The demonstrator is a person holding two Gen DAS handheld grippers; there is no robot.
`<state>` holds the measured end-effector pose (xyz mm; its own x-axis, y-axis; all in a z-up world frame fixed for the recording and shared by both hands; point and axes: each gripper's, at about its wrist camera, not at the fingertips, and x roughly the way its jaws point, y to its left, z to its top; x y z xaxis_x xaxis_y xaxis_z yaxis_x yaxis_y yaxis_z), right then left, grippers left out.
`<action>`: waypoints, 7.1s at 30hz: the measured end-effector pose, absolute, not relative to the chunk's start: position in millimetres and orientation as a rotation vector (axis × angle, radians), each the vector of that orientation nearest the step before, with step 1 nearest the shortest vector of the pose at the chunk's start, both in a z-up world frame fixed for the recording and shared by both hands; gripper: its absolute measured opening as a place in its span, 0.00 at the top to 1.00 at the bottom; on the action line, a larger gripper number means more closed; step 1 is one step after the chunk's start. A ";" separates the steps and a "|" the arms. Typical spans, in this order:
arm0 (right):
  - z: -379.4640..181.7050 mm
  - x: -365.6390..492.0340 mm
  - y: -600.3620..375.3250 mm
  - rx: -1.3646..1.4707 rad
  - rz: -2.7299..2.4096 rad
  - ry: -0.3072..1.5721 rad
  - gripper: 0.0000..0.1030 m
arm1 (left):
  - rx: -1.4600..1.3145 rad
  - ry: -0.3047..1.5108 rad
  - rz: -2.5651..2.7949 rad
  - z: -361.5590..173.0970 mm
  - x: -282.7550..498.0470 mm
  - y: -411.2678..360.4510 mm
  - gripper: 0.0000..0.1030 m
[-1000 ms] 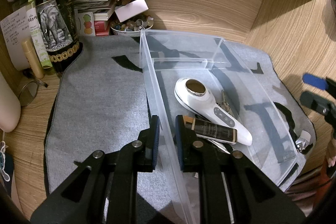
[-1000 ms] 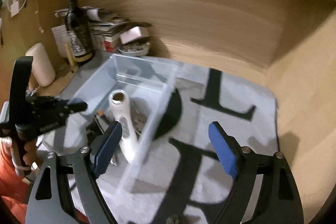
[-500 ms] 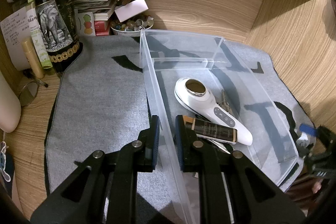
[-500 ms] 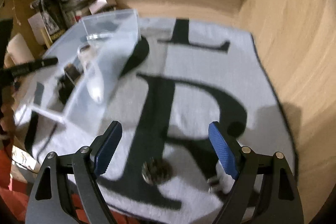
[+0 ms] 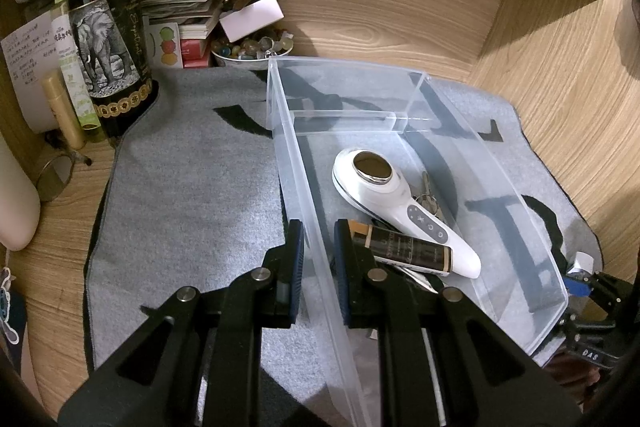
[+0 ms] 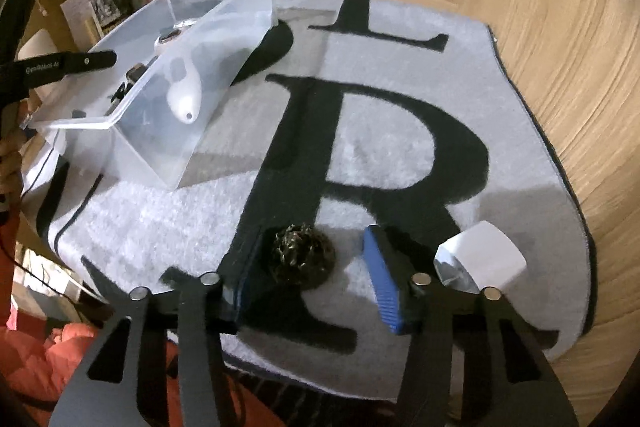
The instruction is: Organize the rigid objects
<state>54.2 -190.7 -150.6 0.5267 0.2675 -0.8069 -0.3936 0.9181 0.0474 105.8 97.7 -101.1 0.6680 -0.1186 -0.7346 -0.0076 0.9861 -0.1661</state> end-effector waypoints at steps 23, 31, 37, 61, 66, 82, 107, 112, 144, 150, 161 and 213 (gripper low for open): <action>-75.6 85.2 -152.5 -0.176 0.460 0.671 0.70 | -0.165 0.839 -0.063 -100.3 105.2 99.6 0.86; -40.0 92.3 -117.5 -0.200 0.553 0.540 0.72 | -0.166 0.839 -0.063 -100.2 105.4 99.7 0.86; -42.4 104.2 -97.0 -0.233 0.576 0.530 0.73 | -0.169 0.839 -0.064 -100.4 105.2 100.2 0.86; -136.4 181.6 -121.2 -0.178 0.587 0.927 0.72 | -0.171 0.845 -0.062 -101.2 104.3 100.3 0.86; -140.6 188.7 -116.3 -0.175 0.590 0.935 0.70 | -0.170 0.852 -0.059 -102.7 104.8 100.6 0.86; -127.9 196.3 -133.3 -0.079 0.545 0.912 0.68 | -0.169 0.852 -0.056 -102.3 106.6 100.4 0.86; -82.0 181.1 -123.6 -0.081 0.533 0.763 0.72 | -0.172 0.854 -0.059 -102.8 109.0 100.0 0.86; -57.1 161.4 -106.9 -0.115 0.600 0.689 0.72 | -0.172 0.854 -0.059 -102.8 108.9 100.1 0.86; -101.3 138.3 -21.0 -0.354 0.757 0.841 0.59 | -0.180 0.853 -0.062 -102.6 109.6 101.4 0.86; -82.8 132.8 -35.4 -0.318 0.734 0.778 0.45 | -0.181 0.852 -0.062 -102.6 109.4 101.5 0.86; -46.2 107.1 -101.4 -0.291 0.571 0.636 0.29 | -0.180 0.851 -0.062 -102.7 109.1 101.6 0.85; -47.8 111.5 -192.5 0.024 0.441 0.636 0.74 | -0.173 0.850 -0.059 -103.6 110.0 100.8 0.86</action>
